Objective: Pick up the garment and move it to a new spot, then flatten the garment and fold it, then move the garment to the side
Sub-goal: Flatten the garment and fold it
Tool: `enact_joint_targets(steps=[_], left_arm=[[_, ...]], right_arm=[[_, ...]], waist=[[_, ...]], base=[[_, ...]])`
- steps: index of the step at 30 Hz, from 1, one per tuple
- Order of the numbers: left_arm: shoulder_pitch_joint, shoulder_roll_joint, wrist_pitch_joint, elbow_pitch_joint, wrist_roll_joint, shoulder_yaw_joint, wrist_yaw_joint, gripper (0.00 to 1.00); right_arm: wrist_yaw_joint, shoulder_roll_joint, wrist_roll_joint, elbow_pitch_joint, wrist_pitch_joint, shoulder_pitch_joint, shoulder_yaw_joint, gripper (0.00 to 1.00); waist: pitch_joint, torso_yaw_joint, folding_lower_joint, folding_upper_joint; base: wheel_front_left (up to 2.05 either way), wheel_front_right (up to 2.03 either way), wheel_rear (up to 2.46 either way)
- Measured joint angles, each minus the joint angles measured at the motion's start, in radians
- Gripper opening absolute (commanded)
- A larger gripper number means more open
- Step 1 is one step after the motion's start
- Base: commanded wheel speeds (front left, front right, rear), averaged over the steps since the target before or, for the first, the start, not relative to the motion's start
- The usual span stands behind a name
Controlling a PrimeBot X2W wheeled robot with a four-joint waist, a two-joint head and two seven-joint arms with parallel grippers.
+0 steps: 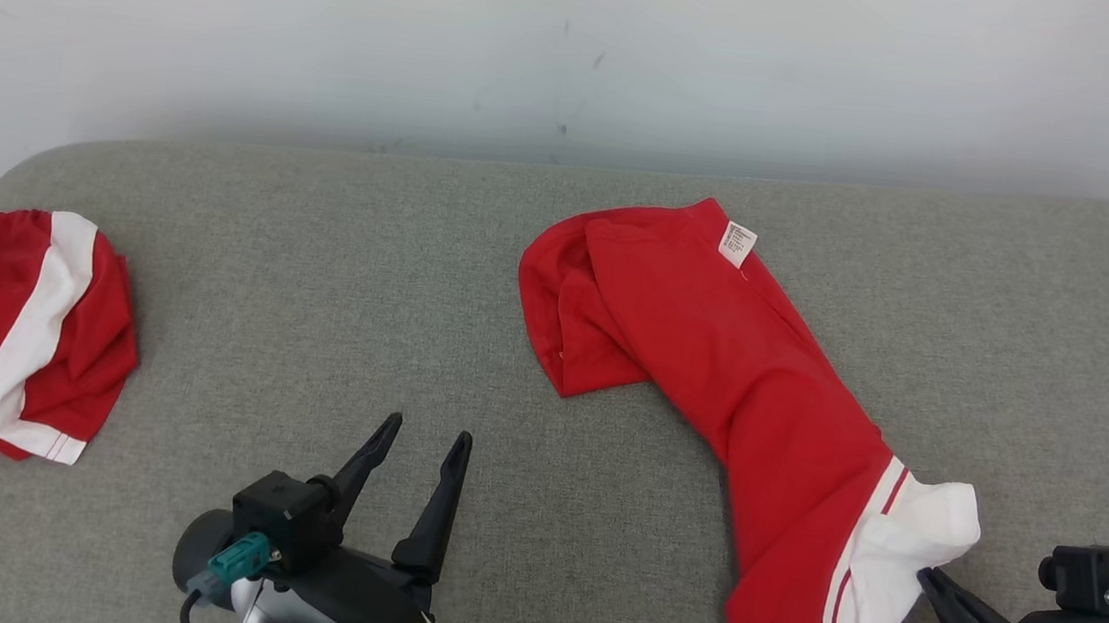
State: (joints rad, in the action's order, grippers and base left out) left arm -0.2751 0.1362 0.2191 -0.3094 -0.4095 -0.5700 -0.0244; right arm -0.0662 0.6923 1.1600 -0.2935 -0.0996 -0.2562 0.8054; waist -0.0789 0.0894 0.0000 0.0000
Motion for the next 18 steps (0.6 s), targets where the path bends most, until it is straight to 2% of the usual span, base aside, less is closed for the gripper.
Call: enact_joint_targets(steps=[1, 4, 11, 18], left_arm=[[0.0, -0.002, 0.0, -0.001, 0.0, -0.001, 0.0, 1.0], [0.0, 0.001, 0.0, -0.002, 0.0, 0.003, 0.004, 1.0], [0.0, 0.002, 0.0, -0.007, -0.002, 0.008, 0.004, 1.0], [0.0, -0.011, 0.0, -0.008, -0.002, 0.0, 0.004, 1.0]], right_arm=[[-0.003, 0.001, 0.0, 0.002, 0.004, 0.0, -0.001, 1.0], [-0.005, 0.014, 0.005, 0.031, 0.013, -0.003, -0.016, 1.0], [-0.006, 0.059, 0.052, 0.184, 0.029, -0.004, -0.057, 1.0], [-0.038, 0.087, 0.072, 0.257, 0.055, 0.029, -0.061, 1.0]], waist=[[-0.001, 0.001, 0.0, 0.0], [-0.004, -0.002, 0.0, 0.0], [-0.005, -0.022, 0.0, -0.0001], [-0.008, -0.033, 0.0, 0.0]], base=[[0.0, 0.0, 0.0], [0.0, 0.0, 0.0], [0.0, 0.0, 0.0], [0.0, 0.0, 0.0]])
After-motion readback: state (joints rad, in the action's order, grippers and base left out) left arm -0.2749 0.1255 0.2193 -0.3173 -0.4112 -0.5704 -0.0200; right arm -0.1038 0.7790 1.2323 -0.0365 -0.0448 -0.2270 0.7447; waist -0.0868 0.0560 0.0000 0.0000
